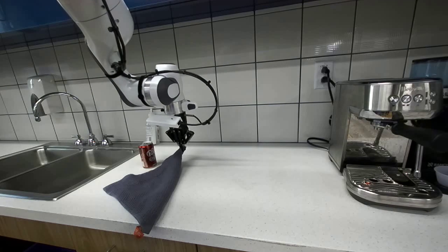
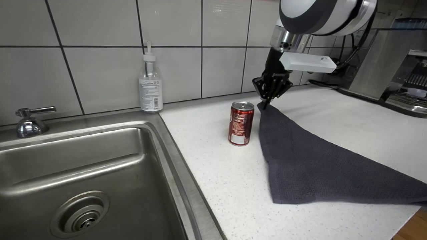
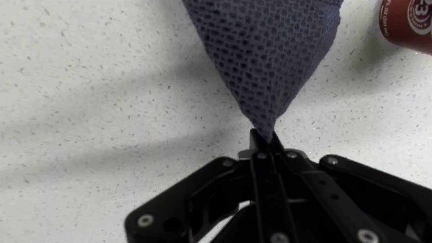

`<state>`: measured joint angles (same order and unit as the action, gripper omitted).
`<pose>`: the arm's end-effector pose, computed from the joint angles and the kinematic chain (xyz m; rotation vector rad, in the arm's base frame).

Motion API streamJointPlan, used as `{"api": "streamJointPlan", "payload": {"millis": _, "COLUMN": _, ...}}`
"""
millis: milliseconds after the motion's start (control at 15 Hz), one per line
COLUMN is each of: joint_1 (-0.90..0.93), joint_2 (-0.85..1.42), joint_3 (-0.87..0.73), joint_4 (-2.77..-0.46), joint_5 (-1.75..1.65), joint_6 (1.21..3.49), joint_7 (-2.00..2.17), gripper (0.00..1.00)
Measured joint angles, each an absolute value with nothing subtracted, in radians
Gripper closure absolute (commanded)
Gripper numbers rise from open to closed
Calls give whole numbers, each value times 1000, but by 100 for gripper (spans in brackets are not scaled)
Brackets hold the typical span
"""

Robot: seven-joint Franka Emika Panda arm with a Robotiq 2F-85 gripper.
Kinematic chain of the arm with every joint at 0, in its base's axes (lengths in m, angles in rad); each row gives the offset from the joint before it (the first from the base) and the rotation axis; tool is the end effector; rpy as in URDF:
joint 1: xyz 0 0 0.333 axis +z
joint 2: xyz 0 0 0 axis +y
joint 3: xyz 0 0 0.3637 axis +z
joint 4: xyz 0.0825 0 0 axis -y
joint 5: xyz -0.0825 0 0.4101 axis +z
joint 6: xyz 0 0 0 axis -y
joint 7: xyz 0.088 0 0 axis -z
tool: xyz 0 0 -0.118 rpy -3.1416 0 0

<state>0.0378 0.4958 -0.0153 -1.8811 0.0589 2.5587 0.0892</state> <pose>0.6967 0.0160 0.2747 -3.0846 0.1705 -0.2788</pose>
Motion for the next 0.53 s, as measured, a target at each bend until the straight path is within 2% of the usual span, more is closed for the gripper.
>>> {"api": "streamJointPlan", "payload": {"millis": 533, "joint_1": 25, "joint_2": 394, "joint_3": -7, "joint_4": -2018, "joint_5": 60, "joint_6": 2642, "joint_7": 38, "gripper": 99}}
